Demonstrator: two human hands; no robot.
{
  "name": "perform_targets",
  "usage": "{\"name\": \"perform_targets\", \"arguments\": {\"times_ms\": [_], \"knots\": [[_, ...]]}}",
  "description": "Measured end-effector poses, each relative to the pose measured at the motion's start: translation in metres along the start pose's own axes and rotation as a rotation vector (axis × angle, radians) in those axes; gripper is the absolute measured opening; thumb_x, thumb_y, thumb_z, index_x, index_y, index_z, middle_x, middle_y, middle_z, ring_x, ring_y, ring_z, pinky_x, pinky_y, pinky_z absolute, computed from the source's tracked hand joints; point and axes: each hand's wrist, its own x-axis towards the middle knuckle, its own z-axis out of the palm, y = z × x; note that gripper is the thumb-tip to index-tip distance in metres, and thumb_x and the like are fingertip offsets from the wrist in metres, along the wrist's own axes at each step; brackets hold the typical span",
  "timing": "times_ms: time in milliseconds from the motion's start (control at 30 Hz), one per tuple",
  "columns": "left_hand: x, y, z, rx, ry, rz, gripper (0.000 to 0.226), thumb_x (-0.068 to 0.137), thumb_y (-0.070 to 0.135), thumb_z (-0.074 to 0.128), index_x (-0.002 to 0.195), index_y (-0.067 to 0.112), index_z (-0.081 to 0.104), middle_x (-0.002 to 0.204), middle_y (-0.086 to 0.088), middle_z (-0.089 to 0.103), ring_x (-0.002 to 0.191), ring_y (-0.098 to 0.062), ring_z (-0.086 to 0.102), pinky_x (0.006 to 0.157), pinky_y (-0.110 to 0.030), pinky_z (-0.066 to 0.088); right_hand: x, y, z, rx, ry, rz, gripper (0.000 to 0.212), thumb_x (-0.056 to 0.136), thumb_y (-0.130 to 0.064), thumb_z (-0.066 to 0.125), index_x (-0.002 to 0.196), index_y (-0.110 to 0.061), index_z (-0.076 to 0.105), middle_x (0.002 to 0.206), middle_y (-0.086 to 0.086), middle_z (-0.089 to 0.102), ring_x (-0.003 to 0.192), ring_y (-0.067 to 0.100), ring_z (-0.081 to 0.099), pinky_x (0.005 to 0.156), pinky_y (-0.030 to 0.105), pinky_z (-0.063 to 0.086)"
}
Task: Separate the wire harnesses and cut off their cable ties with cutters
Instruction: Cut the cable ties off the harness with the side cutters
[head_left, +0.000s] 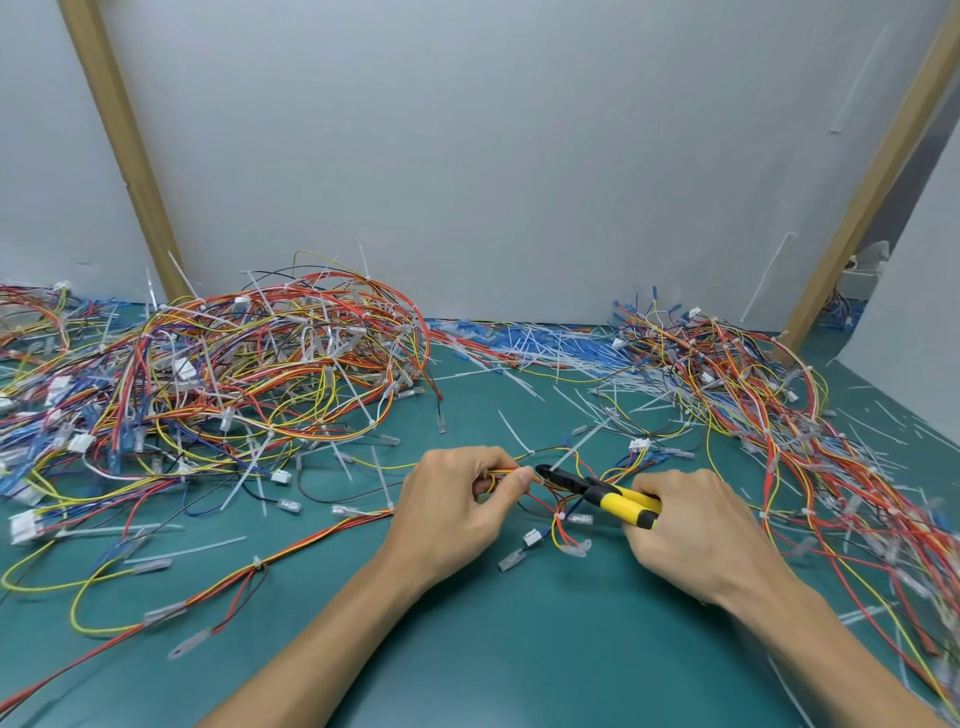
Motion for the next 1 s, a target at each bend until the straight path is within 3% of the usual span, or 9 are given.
{"name": "perform_targets", "arguments": {"times_ms": [500,667,767,833,900,1000], "knots": [[0.0,0.0,0.0,0.017,-0.011,0.001,0.026,0.091,0.047,0.062,0.075,0.028,0.069,0.053,0.012,0.048,0.052,-0.006,0.043,0.052,-0.026,0.025,0.0,-0.004,-0.004,0.051,-0.008,0.058,0.012,0.066,-0.03,0.055,0.066,-0.017,0.056,0.05,0.005,0.046,0.053,0.024,0.043,0.045,0.03,0.028],[0.001,0.001,0.001,0.024,-0.002,0.033,0.029,0.091,0.051,0.058,0.078,0.028,0.069,0.054,0.009,0.047,0.053,-0.009,0.042,0.052,-0.029,0.031,-0.004,-0.009,-0.001,0.137,0.13,0.12,0.021,0.077,-0.033,0.069,0.065,-0.025,0.054,0.053,0.001,0.051,0.059,0.026,0.046,0.051,0.033,0.035],[0.0,0.001,0.002,0.054,-0.003,0.075,0.026,0.092,0.05,0.059,0.08,0.029,0.068,0.057,0.011,0.045,0.055,-0.008,0.041,0.053,-0.031,0.033,-0.004,-0.012,-0.001,0.336,0.287,0.044,0.018,0.075,-0.019,0.079,0.074,-0.026,0.062,0.068,-0.006,0.06,0.066,0.019,0.051,0.06,0.032,0.04],[0.001,0.002,0.002,0.032,-0.023,0.111,0.021,0.093,0.045,0.065,0.083,0.028,0.069,0.058,0.01,0.044,0.057,-0.008,0.043,0.054,-0.031,0.035,-0.006,-0.017,-0.002,0.491,0.294,-0.065,0.023,0.074,-0.006,0.079,0.081,-0.025,0.067,0.088,-0.014,0.069,0.079,0.008,0.06,0.068,0.017,0.043],[0.002,0.004,0.001,-0.032,-0.056,0.144,0.01,0.089,0.036,0.074,0.091,0.027,0.072,0.06,0.012,0.044,0.058,-0.007,0.043,0.057,-0.02,0.032,-0.009,-0.023,-0.001,0.594,0.251,-0.133,0.023,0.075,-0.006,0.079,0.081,-0.026,0.069,0.096,-0.022,0.071,0.084,0.002,0.064,0.072,0.015,0.046],[0.004,0.005,0.0,-0.124,-0.099,0.116,0.028,0.079,0.028,0.084,0.102,0.026,0.07,0.064,0.014,0.045,0.057,-0.007,0.042,0.058,-0.011,0.031,-0.011,-0.029,0.009,0.565,0.218,-0.121,0.017,0.078,-0.023,0.079,0.078,-0.029,0.062,0.069,-0.015,0.065,0.064,0.009,0.056,0.059,0.026,0.044]]}}
